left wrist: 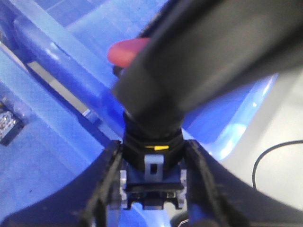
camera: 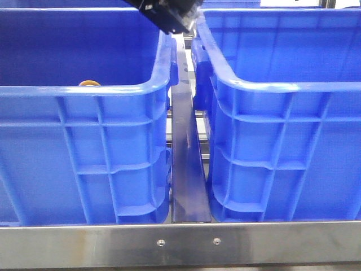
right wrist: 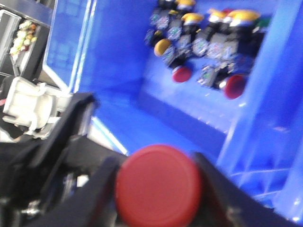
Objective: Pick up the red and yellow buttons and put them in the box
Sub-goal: 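Grasp the red button with the right gripper and open the left gripper, then carry the red button with the right gripper and set it in the empty crate, then lower the left gripper into the button crate and grasp a yellow-capped button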
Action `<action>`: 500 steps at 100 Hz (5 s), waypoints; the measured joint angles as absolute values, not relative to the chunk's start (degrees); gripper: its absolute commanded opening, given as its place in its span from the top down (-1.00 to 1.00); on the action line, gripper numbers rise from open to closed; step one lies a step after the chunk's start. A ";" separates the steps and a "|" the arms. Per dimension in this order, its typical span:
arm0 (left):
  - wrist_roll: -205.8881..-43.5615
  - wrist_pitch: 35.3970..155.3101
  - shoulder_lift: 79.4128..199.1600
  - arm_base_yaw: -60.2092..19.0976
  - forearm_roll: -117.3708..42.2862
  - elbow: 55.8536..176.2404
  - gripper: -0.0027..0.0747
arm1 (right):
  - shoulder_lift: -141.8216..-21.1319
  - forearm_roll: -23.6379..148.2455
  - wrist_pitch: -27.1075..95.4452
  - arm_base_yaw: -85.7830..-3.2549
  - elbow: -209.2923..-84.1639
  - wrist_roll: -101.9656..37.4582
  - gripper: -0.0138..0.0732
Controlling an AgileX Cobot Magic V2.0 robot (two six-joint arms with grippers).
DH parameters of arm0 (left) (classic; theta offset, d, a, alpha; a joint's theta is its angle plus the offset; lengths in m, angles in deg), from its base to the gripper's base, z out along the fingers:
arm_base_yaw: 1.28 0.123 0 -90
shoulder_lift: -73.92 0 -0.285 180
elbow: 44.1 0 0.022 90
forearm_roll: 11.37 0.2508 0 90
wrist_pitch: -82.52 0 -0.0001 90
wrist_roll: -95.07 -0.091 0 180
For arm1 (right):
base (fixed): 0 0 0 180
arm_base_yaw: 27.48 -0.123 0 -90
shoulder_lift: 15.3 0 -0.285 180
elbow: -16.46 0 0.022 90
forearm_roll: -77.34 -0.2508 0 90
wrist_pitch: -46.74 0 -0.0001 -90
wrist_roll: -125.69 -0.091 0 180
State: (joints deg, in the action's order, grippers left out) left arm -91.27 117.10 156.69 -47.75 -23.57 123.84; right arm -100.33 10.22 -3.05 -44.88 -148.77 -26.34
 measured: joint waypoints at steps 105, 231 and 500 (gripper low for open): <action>-91.27 118.29 156.69 -47.75 -23.93 123.84 -0.45 | -92.55 30.09 20.01 -37.22 -145.78 -19.88 0.51; -91.35 118.18 156.69 -50.56 -24.40 123.84 -0.44 | -125.39 29.60 54.80 -37.18 -150.57 -19.49 0.51; -62.91 135.44 161.14 -32.43 -6.09 129.11 -0.43 | -67.75 29.60 46.74 -36.91 -117.11 -15.85 -0.52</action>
State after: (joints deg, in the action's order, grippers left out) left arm -62.91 135.44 161.14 -32.43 -6.09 129.11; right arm -67.75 29.60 46.74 -36.91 -117.11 -15.85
